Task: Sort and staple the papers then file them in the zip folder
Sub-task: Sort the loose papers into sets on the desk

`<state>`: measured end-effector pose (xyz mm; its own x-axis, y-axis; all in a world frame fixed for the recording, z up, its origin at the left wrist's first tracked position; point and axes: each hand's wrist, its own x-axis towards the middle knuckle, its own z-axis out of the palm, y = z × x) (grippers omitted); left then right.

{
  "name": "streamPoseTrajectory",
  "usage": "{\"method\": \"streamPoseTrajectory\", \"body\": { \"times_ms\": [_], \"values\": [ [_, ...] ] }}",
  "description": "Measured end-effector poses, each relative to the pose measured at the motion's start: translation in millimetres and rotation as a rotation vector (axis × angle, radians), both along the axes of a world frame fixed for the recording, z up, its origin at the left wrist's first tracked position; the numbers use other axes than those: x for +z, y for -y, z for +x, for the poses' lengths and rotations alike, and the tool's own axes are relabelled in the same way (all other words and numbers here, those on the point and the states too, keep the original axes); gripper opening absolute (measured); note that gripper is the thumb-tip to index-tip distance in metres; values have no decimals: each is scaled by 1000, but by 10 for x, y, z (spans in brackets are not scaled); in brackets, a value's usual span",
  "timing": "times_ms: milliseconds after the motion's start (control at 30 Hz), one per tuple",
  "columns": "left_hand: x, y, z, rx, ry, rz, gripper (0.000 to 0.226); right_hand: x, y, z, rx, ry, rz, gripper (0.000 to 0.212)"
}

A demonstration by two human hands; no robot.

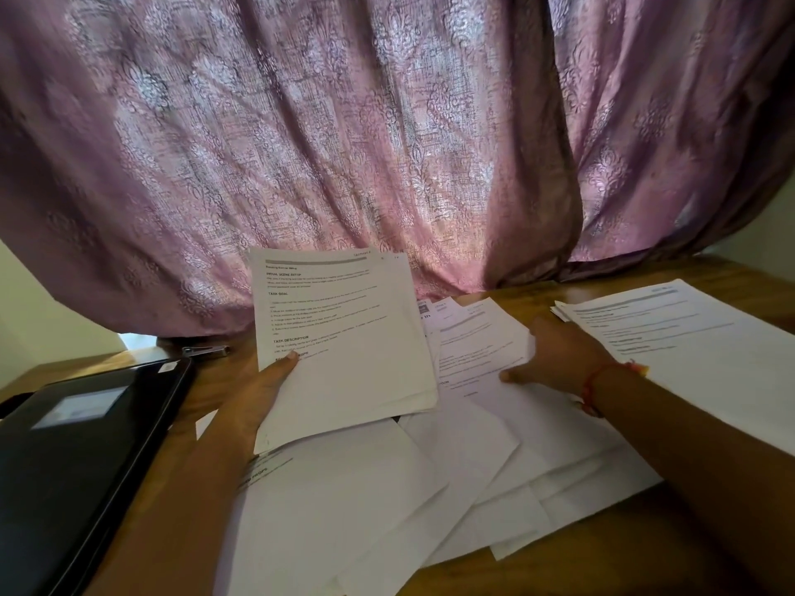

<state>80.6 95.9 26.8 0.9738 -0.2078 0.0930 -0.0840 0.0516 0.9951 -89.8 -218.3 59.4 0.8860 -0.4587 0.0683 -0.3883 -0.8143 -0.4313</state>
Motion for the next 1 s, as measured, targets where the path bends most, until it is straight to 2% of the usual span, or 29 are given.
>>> {"method": "streamPoseTrajectory", "body": {
  "times_ms": [133,300,367,433,567,733,867,1000],
  "values": [
    [-2,-16,45,-2,-25,-1,34,-41,52,32,-71,77,24,58],
    [-2,-17,58,14,-26,10,36,-49,163,102,-162,191,34,32],
    [-1,-20,53,8,-31,-4,34,-7,165,98,-190,311,46,23],
    [-3,-22,56,9,-36,-15,34,24,146,84,-205,441,-30,17],
    [50,-12,6,13,8,-21,41,116,68,42,-227,715,-181,22],
    [149,-8,-49,13,41,-52,41,221,-30,2,-236,921,-19,27],
    [207,33,-116,7,20,-146,32,230,-11,-14,-225,961,124,31],
    [214,22,-115,4,-23,-216,36,195,9,53,-208,974,399,32]
  ]
}}
